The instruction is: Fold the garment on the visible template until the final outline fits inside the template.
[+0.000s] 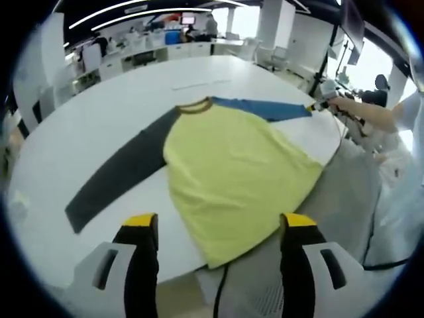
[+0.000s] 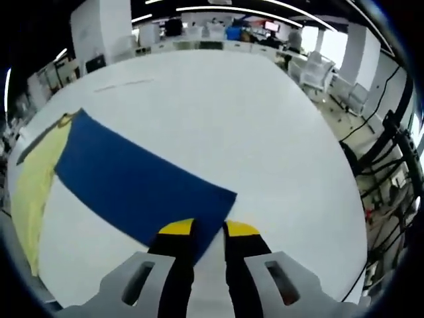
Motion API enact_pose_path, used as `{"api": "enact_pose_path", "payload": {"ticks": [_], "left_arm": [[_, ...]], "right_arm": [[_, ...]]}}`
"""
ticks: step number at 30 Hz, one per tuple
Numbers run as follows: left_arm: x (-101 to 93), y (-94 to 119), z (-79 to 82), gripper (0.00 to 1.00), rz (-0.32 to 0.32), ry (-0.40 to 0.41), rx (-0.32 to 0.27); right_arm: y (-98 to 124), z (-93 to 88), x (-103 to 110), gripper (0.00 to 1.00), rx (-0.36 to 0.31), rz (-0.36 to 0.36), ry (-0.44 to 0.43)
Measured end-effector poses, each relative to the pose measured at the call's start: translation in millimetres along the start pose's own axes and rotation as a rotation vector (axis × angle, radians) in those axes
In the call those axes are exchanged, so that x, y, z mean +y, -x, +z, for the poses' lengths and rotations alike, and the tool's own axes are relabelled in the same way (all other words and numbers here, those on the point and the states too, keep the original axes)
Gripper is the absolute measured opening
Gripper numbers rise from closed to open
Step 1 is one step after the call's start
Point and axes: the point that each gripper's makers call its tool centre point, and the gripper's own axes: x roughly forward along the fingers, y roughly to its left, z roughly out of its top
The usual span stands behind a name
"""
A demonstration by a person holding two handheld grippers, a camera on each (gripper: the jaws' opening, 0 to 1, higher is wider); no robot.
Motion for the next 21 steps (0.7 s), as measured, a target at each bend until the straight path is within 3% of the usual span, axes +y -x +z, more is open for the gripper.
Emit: {"api": "enact_pose_path", "payload": {"ticks": [21], "left_arm": [[-2.0, -1.1, 1.9, 0.70, -0.002, -0.002, 0.004]], "right_arm": [[-2.7, 2.3, -0.7, 0.16, -0.002, 0.000, -0.029]]}}
